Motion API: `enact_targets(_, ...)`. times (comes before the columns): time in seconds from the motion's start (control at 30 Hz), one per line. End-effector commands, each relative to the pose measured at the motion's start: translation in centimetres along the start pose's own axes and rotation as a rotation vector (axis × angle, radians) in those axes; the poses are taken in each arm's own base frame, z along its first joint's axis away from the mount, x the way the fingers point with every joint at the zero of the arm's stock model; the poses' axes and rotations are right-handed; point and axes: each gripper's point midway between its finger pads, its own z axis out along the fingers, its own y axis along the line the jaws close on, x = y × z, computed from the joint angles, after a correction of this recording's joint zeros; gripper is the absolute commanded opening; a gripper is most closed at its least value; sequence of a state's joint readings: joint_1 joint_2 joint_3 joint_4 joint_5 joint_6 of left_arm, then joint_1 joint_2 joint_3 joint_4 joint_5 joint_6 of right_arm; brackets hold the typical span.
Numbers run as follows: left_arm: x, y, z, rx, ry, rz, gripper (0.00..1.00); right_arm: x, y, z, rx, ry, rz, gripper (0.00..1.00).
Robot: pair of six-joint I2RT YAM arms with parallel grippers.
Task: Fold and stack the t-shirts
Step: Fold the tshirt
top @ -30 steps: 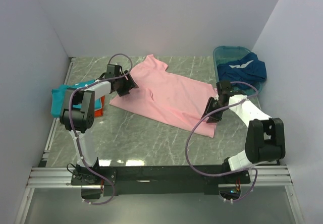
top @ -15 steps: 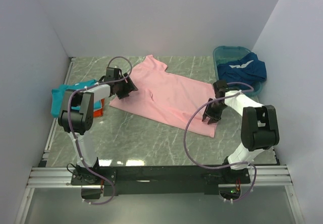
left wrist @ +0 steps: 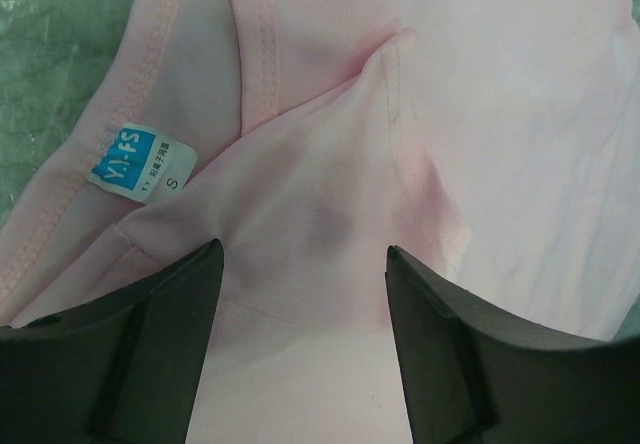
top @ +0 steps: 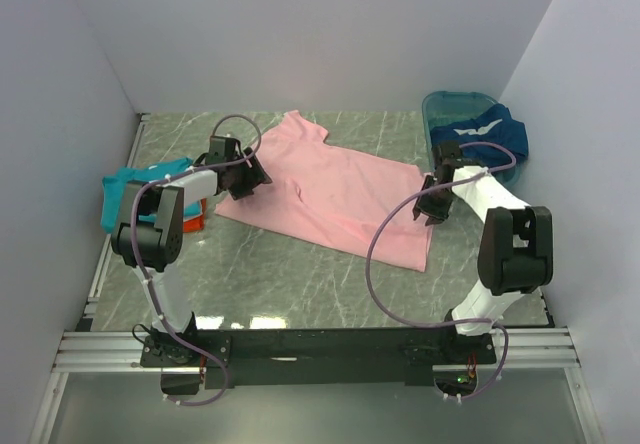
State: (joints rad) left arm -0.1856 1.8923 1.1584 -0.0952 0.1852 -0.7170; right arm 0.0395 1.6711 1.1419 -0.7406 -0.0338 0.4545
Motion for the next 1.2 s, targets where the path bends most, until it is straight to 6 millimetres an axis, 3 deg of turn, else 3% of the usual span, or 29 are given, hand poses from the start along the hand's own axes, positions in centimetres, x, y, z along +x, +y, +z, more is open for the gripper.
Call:
enact_targets(0.0, -1.7, -2.4, -2.2, 0.034, -0.052, 0.053, 0.72, -0.6, 0.7, -2.8, -0.018, -0.070, -0.027, 0.43)
enact_targets(0.17, -3.4, -4.7, -3.9, 0.063, -0.095, 0.075, 0.72, 1.1, 3.1, -4.3, -0.096, -0.066, -0.080, 0.43)
enact_targets(0.3, -3.8, -5.5, -4.1, 0.082, -0.110, 0.073, 0.73, 2.8, 5.1, -3.3, -0.213, -0.003, -0.073, 0.43)
enact_targets(0.5, -1.1, -4.1, -2.1, 0.086, -0.033, 0.037, 0.72, 4.3, 6.2, -0.6, -0.259, 0.100, -0.072, 0.43)
enact_targets(0.73, 1.2, -1.7, -1.0, 0.045, 0.013, 0.031, 0.72, 6.7, 5.1, 2.2, -0.223, 0.203, -0.070, 0.42)
enact_targets(0.83, 1.9, 0.5, -0.6, -0.054, 0.026, 0.029, 0.73, 8.2, 4.2, 2.8, -0.203, 0.257, -0.065, 0.42)
enact_targets(0.97, 3.6, 3.3, -1.0, -0.155, 0.056, 0.034, 0.73, 10.7, 2.2, 3.0, -0.136, 0.329, -0.053, 0.41)
enact_targets(1.13, 5.2, 4.2, -2.6, -0.159, 0.068, 0.023, 0.72, 13.5, -0.6, 2.3, -0.052, 0.373, -0.036, 0.41)
enact_targets(1.17, 6.2, 4.9, -2.8, -0.171, 0.084, 0.022, 0.72, 14.1, -1.0, 2.1, -0.041, 0.387, -0.031, 0.41)
